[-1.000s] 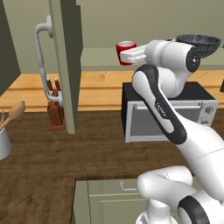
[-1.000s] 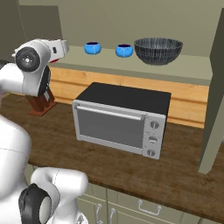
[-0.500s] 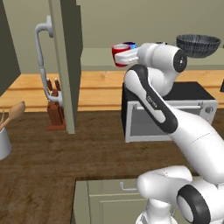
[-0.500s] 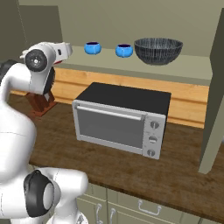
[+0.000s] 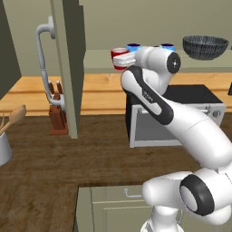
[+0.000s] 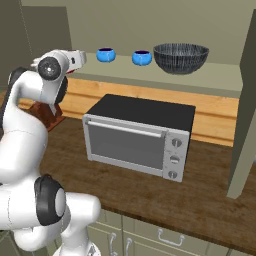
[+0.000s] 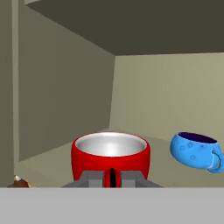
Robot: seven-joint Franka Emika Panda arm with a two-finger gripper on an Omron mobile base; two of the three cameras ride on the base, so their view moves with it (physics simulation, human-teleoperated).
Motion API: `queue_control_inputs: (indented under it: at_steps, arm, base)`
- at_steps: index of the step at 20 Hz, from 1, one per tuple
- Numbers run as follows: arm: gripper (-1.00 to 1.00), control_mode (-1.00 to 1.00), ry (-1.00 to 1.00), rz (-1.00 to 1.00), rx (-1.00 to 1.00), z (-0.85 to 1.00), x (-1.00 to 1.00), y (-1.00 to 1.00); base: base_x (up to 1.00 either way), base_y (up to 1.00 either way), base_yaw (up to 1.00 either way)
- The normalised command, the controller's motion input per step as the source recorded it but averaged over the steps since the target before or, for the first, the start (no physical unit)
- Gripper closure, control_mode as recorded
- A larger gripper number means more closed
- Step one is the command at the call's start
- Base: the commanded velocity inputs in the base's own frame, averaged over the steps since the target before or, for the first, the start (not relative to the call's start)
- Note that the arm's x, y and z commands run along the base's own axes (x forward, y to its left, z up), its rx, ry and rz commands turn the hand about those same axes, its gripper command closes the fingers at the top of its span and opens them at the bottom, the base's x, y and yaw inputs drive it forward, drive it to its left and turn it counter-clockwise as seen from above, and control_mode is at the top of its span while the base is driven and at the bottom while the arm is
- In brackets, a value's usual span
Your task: Gather all objects into one cabinet and sort the glasses and bowls to opposite sides.
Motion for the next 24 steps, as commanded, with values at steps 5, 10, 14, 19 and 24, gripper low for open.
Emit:
queue_control_inputs:
  at_steps: [5, 10, 14, 19, 24]
  arm:
    - [1.00, -1.00, 0.01, 0.00, 0.01, -0.06, 0.57, 0.21]
    - [1.00, -1.00, 0.00, 0.00, 0.00, -0.17, 0.53, 0.24]
    - [1.00, -1.00, 0.00, 0.00, 0.00, -0.22, 0.53, 0.18]
    - [1.00, -1.00, 0.00, 0.00, 0.00, -0.17, 0.59, 0.18]
    - [1.00, -1.00, 0.00, 0.00, 0.00, -0.10, 0.60, 0.23]
  base:
    - [0.00, 0.00, 0.00]
    - [0.00, 0.00, 0.00]
    - [0.00, 0.00, 0.00]
    - [0.00, 0.00, 0.00]
    - [0.00, 0.00, 0.00]
